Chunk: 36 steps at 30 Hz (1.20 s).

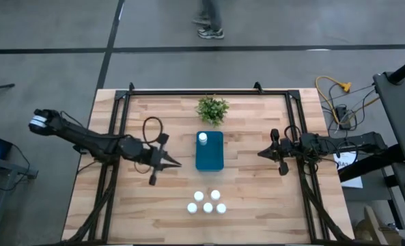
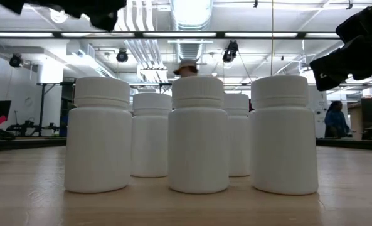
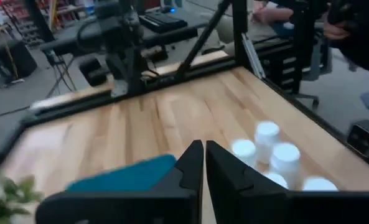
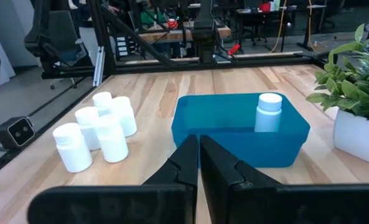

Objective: Pick and place pill bottles into a basket
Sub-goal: Put the white pill bottle into the blue bin

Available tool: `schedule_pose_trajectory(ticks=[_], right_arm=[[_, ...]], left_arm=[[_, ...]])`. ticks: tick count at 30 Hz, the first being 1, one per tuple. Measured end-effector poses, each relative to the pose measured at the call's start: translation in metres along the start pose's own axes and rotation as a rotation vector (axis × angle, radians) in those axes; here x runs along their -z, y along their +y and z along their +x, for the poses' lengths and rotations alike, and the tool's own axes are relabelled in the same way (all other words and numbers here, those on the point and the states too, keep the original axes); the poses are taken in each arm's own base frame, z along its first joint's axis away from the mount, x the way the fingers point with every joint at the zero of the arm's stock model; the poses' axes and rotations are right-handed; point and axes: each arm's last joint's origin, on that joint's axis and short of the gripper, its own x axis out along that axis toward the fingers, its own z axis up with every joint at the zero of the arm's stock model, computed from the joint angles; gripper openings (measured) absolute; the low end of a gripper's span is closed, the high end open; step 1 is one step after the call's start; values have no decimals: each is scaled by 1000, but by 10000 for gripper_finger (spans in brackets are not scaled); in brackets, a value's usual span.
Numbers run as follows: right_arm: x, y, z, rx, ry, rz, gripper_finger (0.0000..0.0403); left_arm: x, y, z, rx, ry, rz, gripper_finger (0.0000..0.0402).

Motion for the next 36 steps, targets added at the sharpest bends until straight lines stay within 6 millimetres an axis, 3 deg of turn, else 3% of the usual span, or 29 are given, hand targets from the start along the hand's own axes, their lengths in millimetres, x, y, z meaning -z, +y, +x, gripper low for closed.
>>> schedule_pose_trajectory(ticks=[8, 12, 21, 36], right_arm=[[0, -1, 0, 37, -4, 6, 8], [0, -1, 0, 47, -8, 34, 8], [0, -1, 0, 46, -9, 52, 8], [-2, -1, 0, 44, -22, 33, 8]], left_arm=[[28, -29, -3, 203, -101, 5, 0], [27, -35, -9, 126, -37, 49, 0], [26, -31, -40, 66, -45, 52, 0], [50, -24, -82, 137, -198, 36, 0]])
